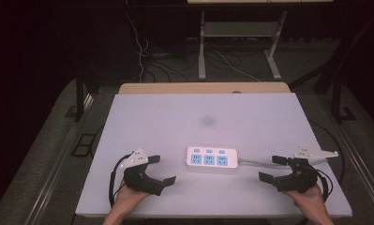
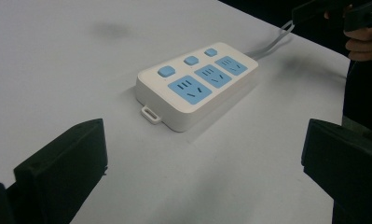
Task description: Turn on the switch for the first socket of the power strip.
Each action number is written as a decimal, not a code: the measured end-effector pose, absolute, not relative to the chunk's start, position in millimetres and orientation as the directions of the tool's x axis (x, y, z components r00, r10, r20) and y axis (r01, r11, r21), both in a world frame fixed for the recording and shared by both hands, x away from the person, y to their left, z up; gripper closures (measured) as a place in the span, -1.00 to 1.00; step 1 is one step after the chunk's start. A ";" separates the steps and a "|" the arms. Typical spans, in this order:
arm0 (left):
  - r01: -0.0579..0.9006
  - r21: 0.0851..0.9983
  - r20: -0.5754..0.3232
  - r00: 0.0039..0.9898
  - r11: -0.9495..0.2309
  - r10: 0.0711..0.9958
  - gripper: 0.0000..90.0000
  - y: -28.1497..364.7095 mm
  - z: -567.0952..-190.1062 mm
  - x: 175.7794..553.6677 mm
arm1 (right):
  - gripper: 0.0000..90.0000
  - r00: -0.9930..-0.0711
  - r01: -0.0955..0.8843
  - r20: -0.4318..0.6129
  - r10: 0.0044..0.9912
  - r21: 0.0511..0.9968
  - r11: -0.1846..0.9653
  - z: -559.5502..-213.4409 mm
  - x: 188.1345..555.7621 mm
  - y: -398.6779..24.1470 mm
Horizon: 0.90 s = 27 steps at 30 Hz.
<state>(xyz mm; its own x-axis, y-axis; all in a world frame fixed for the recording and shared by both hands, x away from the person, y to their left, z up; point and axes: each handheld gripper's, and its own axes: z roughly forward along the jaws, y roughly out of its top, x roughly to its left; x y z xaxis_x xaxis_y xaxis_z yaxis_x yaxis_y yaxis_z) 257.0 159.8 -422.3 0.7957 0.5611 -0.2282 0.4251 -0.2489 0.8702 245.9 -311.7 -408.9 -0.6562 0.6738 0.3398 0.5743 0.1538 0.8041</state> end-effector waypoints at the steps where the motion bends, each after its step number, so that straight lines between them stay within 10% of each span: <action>1: 0.425 0.871 -0.228 0.796 -0.247 0.561 -1.00 160.1 -422.3 256.8 | -0.99 -0.656 0.574 0.340 0.674 0.804 0.154 -408.9 245.9 -311.7; 27: 0.434 0.866 -0.239 0.795 -0.248 0.558 -1.00 160.8 -424.6 258.6 | -0.99 -0.707 0.573 0.281 0.649 0.766 0.293 -383.4 270.7 -291.1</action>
<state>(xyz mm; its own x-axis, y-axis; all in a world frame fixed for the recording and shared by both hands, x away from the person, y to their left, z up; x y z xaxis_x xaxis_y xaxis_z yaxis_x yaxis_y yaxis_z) 258.6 160.8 -424.6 0.7947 0.5580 -0.2390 0.4345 -0.2480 0.8659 270.7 -291.1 -383.4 -0.7073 0.6487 0.2807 0.5727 0.2931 0.7656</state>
